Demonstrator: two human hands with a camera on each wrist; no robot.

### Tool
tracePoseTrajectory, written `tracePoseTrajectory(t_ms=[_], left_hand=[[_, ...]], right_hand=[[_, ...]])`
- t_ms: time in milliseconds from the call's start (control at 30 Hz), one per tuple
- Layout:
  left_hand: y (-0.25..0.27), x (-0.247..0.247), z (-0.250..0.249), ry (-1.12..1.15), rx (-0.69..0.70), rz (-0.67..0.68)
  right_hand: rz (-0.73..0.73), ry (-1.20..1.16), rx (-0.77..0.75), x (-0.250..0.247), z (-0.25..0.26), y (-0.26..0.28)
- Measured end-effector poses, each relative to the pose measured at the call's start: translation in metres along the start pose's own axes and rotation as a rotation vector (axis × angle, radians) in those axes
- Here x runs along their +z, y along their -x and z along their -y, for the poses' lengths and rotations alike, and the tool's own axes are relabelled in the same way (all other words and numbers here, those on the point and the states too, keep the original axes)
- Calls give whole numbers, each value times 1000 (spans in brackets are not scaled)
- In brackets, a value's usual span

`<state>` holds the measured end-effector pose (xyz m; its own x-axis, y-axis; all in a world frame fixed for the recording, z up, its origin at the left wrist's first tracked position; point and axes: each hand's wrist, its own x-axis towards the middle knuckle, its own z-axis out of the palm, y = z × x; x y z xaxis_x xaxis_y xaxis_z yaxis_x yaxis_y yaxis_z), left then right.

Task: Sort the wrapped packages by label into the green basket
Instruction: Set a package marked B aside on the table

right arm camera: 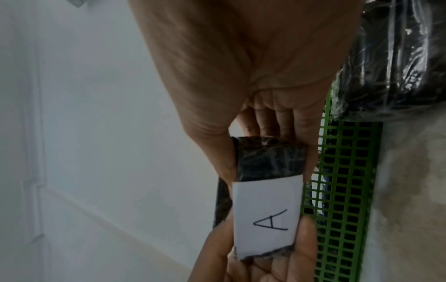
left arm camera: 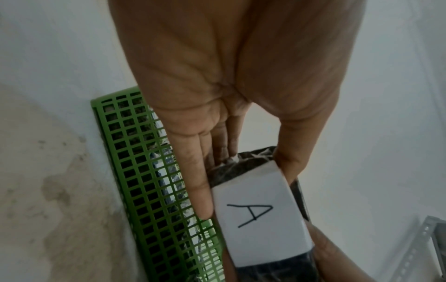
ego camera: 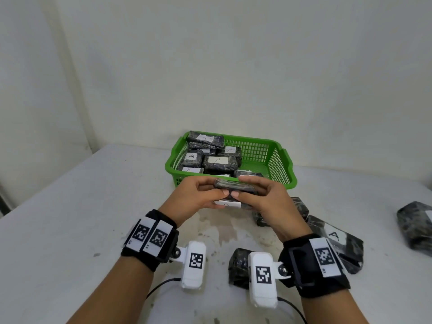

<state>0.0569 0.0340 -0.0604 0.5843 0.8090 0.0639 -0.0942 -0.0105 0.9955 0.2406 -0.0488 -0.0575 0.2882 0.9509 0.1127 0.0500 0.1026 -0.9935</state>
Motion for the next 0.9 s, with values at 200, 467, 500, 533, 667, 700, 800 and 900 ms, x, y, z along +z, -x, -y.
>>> tracePoseTrajectory(t_ms=[200,467,500,533,667,700,800,900], left_hand=[[1,-1,2,-54,8,-27],[3,-1,2,-58,99,-15],[3,0,2,-83,125,-33],[3,0,2,-97,150,-44],[4,-1,2,-165,251,-5],[4,0,2,-187,268,19],[4,-1,2,-200,253,64],[3,-4,4,-136,121,166]], right_hand=[[-10,29,-5,-2,-2,2],[-23,6,-29,-16,0,4],[-23,13,-39,-16,1,5],[-5,13,-41,-16,1,5],[155,-119,67,-12,4,7],[150,-152,89,-11,5,8],[69,-135,67,-12,0,5],[5,-94,8,-16,-3,3]])
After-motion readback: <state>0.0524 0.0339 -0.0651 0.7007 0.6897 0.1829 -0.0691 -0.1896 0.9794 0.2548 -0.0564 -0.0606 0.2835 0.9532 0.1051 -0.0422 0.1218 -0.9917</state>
